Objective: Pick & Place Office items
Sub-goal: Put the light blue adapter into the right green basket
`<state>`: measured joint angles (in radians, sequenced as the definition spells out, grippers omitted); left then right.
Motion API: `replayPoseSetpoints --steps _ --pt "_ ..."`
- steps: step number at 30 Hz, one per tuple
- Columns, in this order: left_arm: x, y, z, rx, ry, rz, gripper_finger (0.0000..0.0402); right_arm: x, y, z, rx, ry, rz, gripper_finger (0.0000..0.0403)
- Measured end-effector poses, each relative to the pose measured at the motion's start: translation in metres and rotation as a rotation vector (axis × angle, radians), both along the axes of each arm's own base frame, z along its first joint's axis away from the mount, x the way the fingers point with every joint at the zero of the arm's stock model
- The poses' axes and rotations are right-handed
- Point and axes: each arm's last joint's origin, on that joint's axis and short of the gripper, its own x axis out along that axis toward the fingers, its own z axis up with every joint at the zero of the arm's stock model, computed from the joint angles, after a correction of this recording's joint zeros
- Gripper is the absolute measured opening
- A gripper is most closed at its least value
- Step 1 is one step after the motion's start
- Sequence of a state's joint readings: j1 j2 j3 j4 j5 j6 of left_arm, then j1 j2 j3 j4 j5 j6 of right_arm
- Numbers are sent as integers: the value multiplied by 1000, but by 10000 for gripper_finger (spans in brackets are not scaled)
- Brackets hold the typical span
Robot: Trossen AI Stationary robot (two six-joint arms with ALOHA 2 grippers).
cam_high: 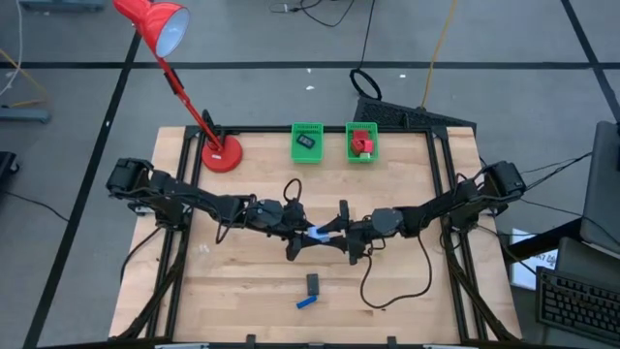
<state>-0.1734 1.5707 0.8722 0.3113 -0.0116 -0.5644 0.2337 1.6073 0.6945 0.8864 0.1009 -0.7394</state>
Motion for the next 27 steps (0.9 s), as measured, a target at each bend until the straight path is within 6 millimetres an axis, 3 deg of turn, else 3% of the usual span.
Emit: replayPoseSetpoints --steps 8,13,20,27 --pt "1 3 0 38 -10 4 312 0 0 -1 112 25 -13 131" --pt "3 9 3 17 -36 -81 355 1 -4 -1 184 32 -30 123" --pt "2 19 13 32 -90 -74 383 1 -6 -1 228 40 -40 123" --pt "-20 23 36 144 -63 2 380 -3 -7 7 314 55 0 123"
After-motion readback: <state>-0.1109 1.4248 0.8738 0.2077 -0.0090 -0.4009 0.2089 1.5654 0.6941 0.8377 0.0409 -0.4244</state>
